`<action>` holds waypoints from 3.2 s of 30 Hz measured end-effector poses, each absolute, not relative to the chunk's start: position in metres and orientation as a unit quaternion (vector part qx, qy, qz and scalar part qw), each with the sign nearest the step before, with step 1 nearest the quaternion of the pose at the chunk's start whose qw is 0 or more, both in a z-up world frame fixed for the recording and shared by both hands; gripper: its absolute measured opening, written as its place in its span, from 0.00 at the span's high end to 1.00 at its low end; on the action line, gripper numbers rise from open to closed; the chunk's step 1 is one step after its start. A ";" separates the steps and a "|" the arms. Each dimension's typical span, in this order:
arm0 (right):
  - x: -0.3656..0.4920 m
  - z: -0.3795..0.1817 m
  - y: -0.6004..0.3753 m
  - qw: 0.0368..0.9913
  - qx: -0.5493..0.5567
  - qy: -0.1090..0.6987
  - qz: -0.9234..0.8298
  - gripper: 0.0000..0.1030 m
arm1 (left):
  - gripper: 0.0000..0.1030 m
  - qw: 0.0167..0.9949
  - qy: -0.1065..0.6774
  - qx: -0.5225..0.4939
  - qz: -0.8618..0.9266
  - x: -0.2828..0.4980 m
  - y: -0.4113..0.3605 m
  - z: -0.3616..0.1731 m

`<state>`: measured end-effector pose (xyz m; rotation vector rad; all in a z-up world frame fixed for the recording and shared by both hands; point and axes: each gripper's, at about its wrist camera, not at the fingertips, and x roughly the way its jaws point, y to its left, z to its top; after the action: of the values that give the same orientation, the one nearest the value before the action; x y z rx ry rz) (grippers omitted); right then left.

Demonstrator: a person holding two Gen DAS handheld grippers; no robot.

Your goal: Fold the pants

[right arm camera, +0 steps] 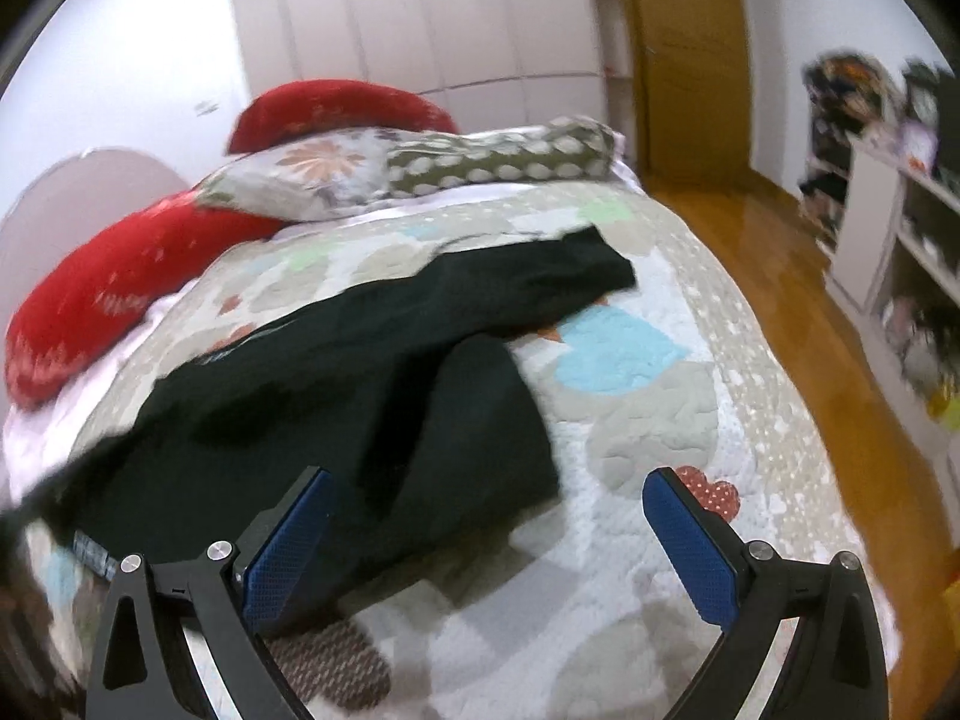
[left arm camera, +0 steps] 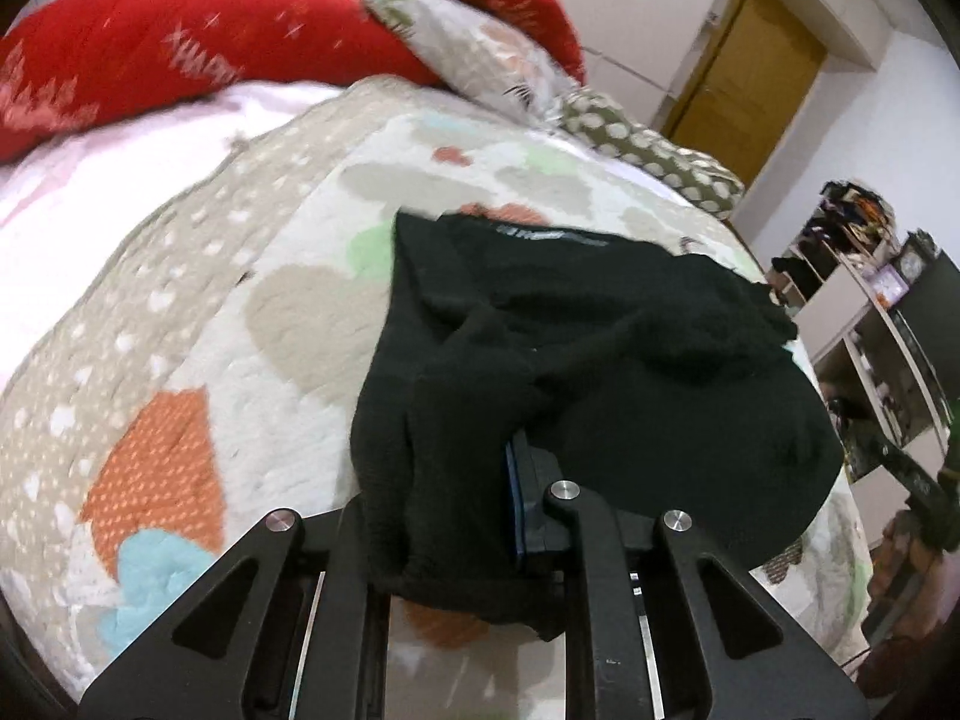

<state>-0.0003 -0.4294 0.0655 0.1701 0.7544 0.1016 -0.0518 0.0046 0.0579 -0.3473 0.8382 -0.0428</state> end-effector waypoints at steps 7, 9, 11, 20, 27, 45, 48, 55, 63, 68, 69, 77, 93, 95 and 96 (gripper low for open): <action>0.046 0.019 -0.450 0.888 0.182 0.415 0.076 0.75 | 0.87 0.893 0.421 -0.158 -0.003 -0.048 0.000 0.042; 0.054 0.015 -0.445 0.883 0.176 0.428 0.082 0.84 | 0.87 0.893 0.420 -0.159 -0.003 -0.045 -0.002 0.043; 0.042 0.036 -0.447 0.900 0.164 0.395 0.088 0.87 | 0.87 0.893 0.419 -0.166 -0.007 -0.045 -0.001 0.046; -0.025 0.081 -0.384 0.900 0.024 0.386 0.200 0.91 | 0.87 0.895 0.420 -0.152 -0.010 -0.045 -0.012 0.050; -0.037 0.074 -0.469 0.923 0.108 0.367 0.032 0.42 | 0.87 0.891 0.426 -0.156 -0.011 -0.047 -0.008 0.048; -0.024 0.061 -0.444 0.884 0.194 0.376 0.199 0.55 | 0.87 0.889 0.432 -0.153 -0.001 -0.042 -0.011 0.040; -0.029 0.064 -0.482 0.902 0.209 0.360 0.115 0.48 | 0.87 0.886 0.435 -0.160 -0.002 -0.043 -0.010 0.039; -0.012 0.053 -0.424 0.884 0.187 0.394 0.165 0.48 | 0.87 0.884 0.439 -0.162 0.004 -0.047 -0.012 0.037; 0.030 0.021 -0.392 0.880 0.179 0.411 0.157 0.91 | 0.87 0.885 0.437 -0.162 0.003 -0.046 -0.011 0.038; -0.007 0.070 -0.454 0.923 0.166 0.332 0.101 0.95 | 0.87 0.882 0.438 -0.172 -0.002 -0.046 -0.009 0.039; -0.017 0.078 -0.475 0.928 0.169 0.321 0.081 0.95 | 0.87 0.882 0.438 -0.177 -0.003 -0.046 -0.008 0.039; -0.030 0.033 -0.572 0.894 0.180 0.404 -0.071 0.96 | 0.79 0.873 0.451 -0.186 0.003 -0.042 -0.012 0.035; -0.036 0.008 -0.525 0.889 0.257 0.376 0.046 0.88 | 0.43 0.872 0.441 -0.213 -0.021 -0.048 -0.020 0.030; -0.035 0.011 -0.523 0.889 0.265 0.370 0.048 0.88 | 0.70 0.871 0.443 -0.209 -0.028 -0.047 -0.023 0.032; -0.039 0.016 -0.524 0.892 0.266 0.361 0.047 0.88 | 0.86 0.872 0.444 -0.203 -0.027 -0.046 -0.023 0.034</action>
<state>-0.0394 -0.5244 0.0159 0.5528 0.7499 0.0982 -0.0460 -0.0230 0.0336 -0.4240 0.9289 -0.0556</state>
